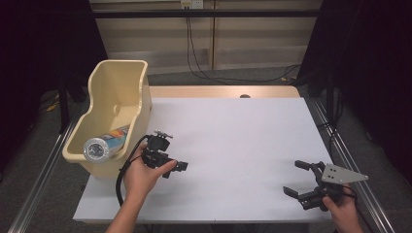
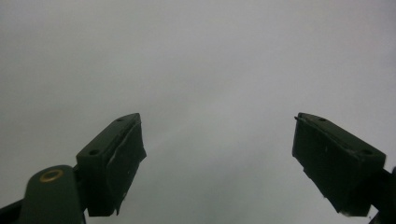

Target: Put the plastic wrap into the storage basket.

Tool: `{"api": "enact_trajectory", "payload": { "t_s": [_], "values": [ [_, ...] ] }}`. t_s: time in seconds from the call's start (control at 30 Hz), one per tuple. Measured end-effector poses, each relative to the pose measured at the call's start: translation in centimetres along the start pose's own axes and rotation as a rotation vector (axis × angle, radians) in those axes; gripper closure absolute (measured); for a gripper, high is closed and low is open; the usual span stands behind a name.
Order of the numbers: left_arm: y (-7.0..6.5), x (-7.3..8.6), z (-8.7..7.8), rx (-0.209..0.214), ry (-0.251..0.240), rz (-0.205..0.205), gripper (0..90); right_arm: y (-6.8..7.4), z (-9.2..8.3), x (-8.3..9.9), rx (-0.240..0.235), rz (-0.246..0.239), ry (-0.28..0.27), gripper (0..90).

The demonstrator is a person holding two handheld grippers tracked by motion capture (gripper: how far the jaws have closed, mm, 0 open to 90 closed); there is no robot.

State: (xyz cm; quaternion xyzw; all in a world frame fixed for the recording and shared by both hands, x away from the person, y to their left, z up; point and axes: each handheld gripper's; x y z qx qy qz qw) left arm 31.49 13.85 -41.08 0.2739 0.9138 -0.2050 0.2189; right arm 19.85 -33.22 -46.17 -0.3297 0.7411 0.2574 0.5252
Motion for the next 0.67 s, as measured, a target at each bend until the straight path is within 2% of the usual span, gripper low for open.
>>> {"api": "enact_trajectory", "payload": {
  "t_s": [0.1,0.13,0.17,0.3,0.4,0.43,0.5,0.6,0.67],
  "values": [
    [0.1,0.6,0.3,-0.012,-0.049,0.017,16.7,0.0,0.0,0.0,0.0,0.002,-0.001,1.4],
    [0.1,0.8,0.3,-0.024,-0.086,0.019,16.8,0.0,0.0,0.0,0.001,0.001,-0.001,1.5],
    [0.0,0.9,0.2,-0.031,-0.128,0.03,16.8,0.0,0.0,0.0,0.001,0.001,-0.001,1.5],
    [-0.4,1.9,-0.1,-0.075,-0.34,0.125,16.4,0.0,0.0,0.0,0.001,0.002,-0.001,1.4],
    [-0.5,2.9,0.1,-0.11,-0.456,0.175,16.4,0.0,0.0,0.0,0.0,0.002,-0.002,1.5],
    [-0.5,3.2,0.1,-0.117,-0.482,0.194,16.4,0.0,0.0,0.0,0.0,0.001,-0.001,1.5],
    [-0.4,3.4,0.3,-0.101,-0.515,0.188,16.0,0.0,0.0,0.0,0.001,0.002,-0.002,1.4],
    [-0.3,3.6,0.5,-0.099,-0.528,0.193,15.4,0.0,-0.1,0.0,0.002,0.0,-0.003,1.4],
    [-0.2,3.7,0.6,-0.089,-0.542,0.182,14.9,0.0,-0.1,0.0,0.003,-0.001,-0.004,1.4]
  ]
}}
Point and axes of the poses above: each handheld gripper's, and its own axes: z roughly forward along the jaws, x roughly out of its underside, y roughly to its left
